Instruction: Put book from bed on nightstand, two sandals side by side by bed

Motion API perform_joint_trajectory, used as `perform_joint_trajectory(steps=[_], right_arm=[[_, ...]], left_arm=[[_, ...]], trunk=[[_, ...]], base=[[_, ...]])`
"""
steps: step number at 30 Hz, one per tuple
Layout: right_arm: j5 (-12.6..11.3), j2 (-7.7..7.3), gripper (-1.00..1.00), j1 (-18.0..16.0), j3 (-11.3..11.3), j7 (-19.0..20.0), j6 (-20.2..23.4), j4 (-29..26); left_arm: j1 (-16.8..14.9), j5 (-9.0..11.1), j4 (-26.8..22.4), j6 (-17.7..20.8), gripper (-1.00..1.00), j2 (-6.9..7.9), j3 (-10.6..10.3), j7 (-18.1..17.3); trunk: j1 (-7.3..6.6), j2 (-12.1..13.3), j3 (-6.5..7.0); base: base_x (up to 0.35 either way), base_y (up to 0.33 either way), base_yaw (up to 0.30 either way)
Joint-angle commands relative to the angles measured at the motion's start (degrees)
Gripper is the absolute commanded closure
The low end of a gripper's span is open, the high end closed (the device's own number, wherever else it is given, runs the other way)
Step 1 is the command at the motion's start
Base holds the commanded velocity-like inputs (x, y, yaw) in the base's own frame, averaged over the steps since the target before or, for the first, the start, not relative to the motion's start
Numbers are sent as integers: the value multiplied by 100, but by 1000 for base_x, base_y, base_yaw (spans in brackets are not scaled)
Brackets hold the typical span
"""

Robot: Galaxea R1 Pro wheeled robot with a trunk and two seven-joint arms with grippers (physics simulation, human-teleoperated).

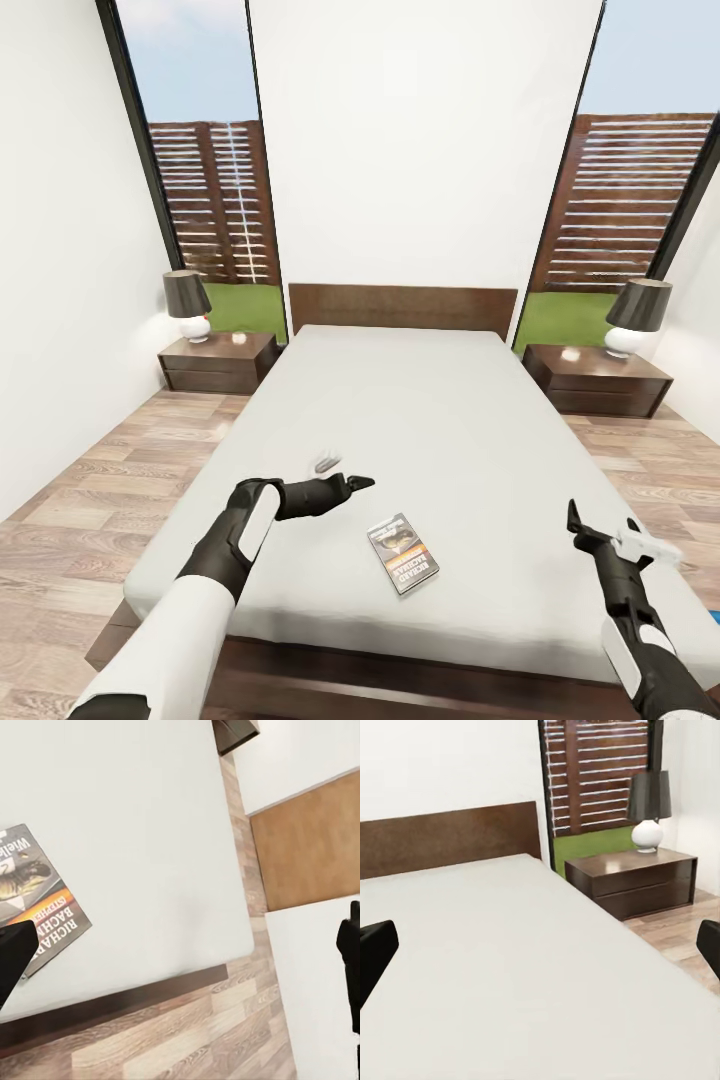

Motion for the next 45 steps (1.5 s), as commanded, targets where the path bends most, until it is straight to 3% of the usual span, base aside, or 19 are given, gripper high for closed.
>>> perform_joint_trajectory(steps=[1, 6, 9, 12, 17, 19, 24, 45], right_arm=[[-58, 0, -100, -5, -7, 63, 7, -27], [90, -4, -100, -21, -18, 43, 476, -180], [156, -2, -100, -22, -25, 40, 943, -694], [150, -3, -100, -22, -44, 43, 1130, -1242], [165, -8, -100, -22, -56, 43, 1425, -1485], [192, -3, -100, -33, -38, 37, 2085, -1480], [261, 0, -100, -36, -10, 34, 3267, -1504], [315, 6, -100, -31, 3, 32, 3401, -1478]], left_arm=[[-4, -10, -1, 37, -100, -7, 24, -22], [-3, -9, -1, 37, -100, -7, 17, -22], [-5, -8, -1, 37, -100, -7, 16, -22], [-3, -4, -1, 37, -100, -7, 16, -22], [-3, -8, -1, 37, -100, -7, 16, -22], [-3, -5, -1, 37, -100, -7, 16, -22], [-3, -2, -1, 37, -100, -7, 16, -22], [-3, -1, 8, 30, -100, -7, 18, -31]], trunk=[[0, -4, -6], [0, -4, -6], [0, -4, -6], [0, -4, -6], [0, -4, -6], [0, -4, -6], [0, -4, -6], [0, -4, -6]], base=[[0, 0, 0], [0, 0, 0], [0, 0, 0], [0, 0, 0], [0, 0, 0], [0, 0, 0], [0, 0, 0], [47, -52, 0]])
